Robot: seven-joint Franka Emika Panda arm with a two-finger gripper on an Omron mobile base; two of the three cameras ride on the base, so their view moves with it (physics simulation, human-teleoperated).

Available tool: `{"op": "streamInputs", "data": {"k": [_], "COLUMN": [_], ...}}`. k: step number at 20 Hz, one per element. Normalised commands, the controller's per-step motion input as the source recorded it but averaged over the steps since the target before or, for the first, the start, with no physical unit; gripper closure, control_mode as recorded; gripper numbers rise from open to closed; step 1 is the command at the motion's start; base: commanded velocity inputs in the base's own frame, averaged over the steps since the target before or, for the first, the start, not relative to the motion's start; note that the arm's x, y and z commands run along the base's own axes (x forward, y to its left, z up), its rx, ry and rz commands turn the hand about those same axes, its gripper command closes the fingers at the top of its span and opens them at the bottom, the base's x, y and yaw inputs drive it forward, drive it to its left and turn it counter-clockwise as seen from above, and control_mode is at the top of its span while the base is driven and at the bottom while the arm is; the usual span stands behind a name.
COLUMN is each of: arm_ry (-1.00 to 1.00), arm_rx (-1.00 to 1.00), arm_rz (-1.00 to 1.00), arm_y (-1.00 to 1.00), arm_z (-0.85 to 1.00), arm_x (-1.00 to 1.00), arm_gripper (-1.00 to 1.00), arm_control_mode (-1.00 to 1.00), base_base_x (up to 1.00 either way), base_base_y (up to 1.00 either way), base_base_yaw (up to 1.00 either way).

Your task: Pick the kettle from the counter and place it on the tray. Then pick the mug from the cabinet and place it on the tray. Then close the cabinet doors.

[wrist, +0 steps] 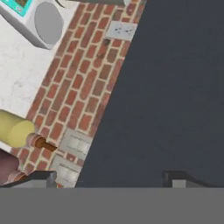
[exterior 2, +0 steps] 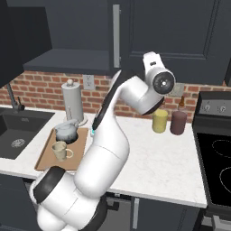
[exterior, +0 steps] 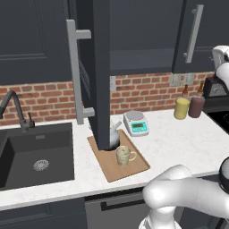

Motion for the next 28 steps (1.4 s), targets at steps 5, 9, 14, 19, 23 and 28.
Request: {"op": "streamInputs", "data": {"k": [5, 9, 14, 19, 23, 28], "arm_ry": [-0.01, -0.02, -0.04, 0.02, 0.16, 0.24], "arm_rx": [0.0, 0.0, 0.0, 0.0, -0.01, -0.07], "arm_rz": [-0.18, -0.17, -0.16, -0.16, -0.13, -0.1], "arm_y": [0.0, 0.0, -0.05, -0.1, -0.04, 0.0], "arm_z": [-0.2, -0.28, -0.68, -0.92, -0.48, -0.18], "arm_x": [0.72, 0.62, 0.32, 0.02, -0.15, -0.36], "arm_gripper": [-1.0, -1.0, -1.0, -1.0, -1.0, -1.0], "arm_control_mode": [-1.0, -1.0, -1.0, -1.0, -1.0, -1.0], "base_base_x": [0.0, 0.0, 0.0, 0.0, 0.0, 0.0], "base_base_y": [0.0, 0.0, 0.0, 0.0, 0.0, 0.0], "base_base_yaw": [0.0, 0.0, 0.0, 0.0, 0.0, 0.0]}}
